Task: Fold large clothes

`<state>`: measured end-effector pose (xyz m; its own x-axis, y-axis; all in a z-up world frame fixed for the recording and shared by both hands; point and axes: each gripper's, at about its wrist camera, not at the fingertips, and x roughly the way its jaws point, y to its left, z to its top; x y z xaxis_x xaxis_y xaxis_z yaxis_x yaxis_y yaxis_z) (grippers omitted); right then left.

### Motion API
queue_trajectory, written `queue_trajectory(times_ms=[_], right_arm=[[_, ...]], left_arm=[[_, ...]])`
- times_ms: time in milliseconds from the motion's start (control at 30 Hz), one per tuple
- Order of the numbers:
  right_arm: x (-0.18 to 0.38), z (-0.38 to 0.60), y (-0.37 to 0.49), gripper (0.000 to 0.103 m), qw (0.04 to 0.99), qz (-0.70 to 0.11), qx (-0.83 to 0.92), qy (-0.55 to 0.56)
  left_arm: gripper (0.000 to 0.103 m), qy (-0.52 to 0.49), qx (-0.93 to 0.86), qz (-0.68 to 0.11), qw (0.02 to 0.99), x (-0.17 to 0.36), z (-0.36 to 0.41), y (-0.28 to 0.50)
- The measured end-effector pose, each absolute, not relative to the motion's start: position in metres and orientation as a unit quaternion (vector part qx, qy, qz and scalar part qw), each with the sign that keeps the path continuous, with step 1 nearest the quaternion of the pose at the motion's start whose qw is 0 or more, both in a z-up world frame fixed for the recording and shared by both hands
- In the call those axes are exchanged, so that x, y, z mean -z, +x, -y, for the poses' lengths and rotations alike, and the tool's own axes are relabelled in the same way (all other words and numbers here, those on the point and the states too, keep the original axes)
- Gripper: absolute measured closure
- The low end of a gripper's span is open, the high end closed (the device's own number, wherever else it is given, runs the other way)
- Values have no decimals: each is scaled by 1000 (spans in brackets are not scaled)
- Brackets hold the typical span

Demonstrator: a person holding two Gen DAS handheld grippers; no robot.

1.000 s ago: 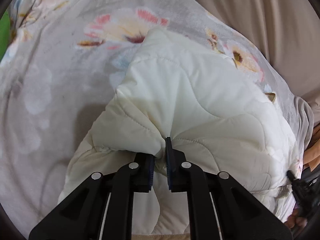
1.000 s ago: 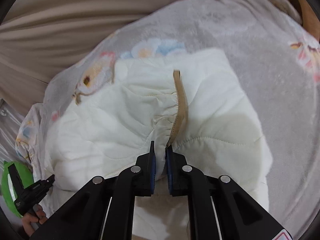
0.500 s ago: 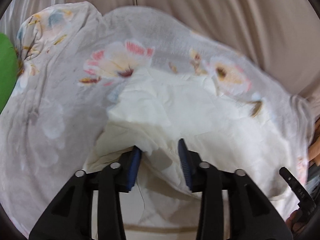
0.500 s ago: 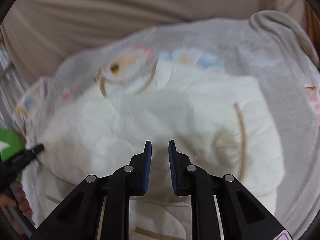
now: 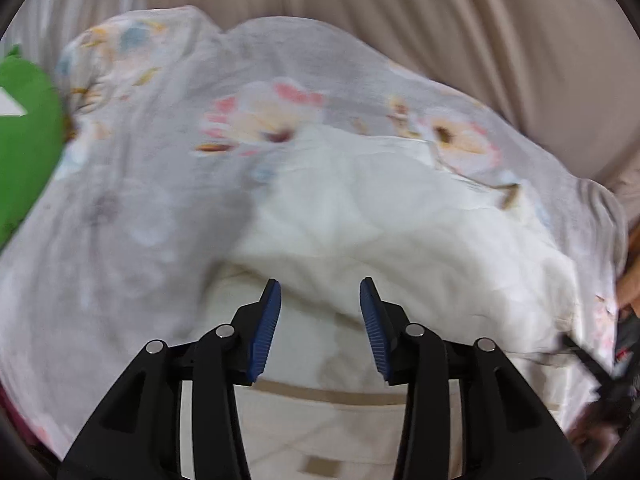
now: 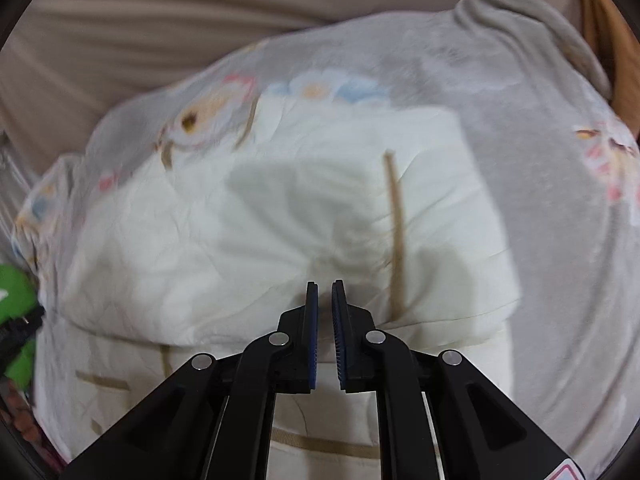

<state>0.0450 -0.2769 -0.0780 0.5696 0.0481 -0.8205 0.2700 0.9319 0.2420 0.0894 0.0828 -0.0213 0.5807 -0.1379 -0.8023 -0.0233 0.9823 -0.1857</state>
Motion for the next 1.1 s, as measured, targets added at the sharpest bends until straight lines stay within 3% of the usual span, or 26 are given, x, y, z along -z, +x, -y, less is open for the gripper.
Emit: queue_trajectory(times_ms=[267, 333, 500, 567, 700, 767, 900, 933, 967, 1000, 1067, 1100], right_arm=[[68, 236, 64, 96, 884, -452, 23, 122], [91, 250, 68, 103, 870, -477, 42, 119], [78, 310, 31, 103, 866, -447, 117, 194], [65, 304, 22, 93, 872, -436, 110, 195], [71, 271, 33, 94, 874, -453, 47, 167], [90, 275, 41, 103, 864, -477, 56, 153], [79, 307, 18, 103, 863, -458, 92, 192], [71, 312, 6, 97, 866, -452, 101, 191], [63, 317, -7, 90, 868, -445, 108, 190], [57, 319, -21, 90, 870, -441, 109, 190], [48, 325, -55, 88, 871, -437, 99, 200], [46, 327, -74, 85, 869, -438, 90, 209]], left_arm=[[61, -44, 7, -487, 872, 85, -65, 139], [61, -27, 5, -482, 876, 86, -63, 139], [61, -18, 6, -485, 874, 81, -65, 135], [61, -9, 4, -484, 875, 81, -64, 133], [61, -1, -2, -486, 874, 82, -61, 128], [61, 6, -1, -486, 874, 81, -60, 127], [61, 14, -1, -484, 875, 75, -65, 116], [61, 10, 0, -486, 874, 73, -69, 112], [60, 4, 1, -489, 872, 72, -72, 108], [57, -2, -2, -493, 870, 69, -79, 101], [39, -13, 1, -500, 866, 65, -89, 86], [36, -25, 8, -503, 864, 63, -98, 73]])
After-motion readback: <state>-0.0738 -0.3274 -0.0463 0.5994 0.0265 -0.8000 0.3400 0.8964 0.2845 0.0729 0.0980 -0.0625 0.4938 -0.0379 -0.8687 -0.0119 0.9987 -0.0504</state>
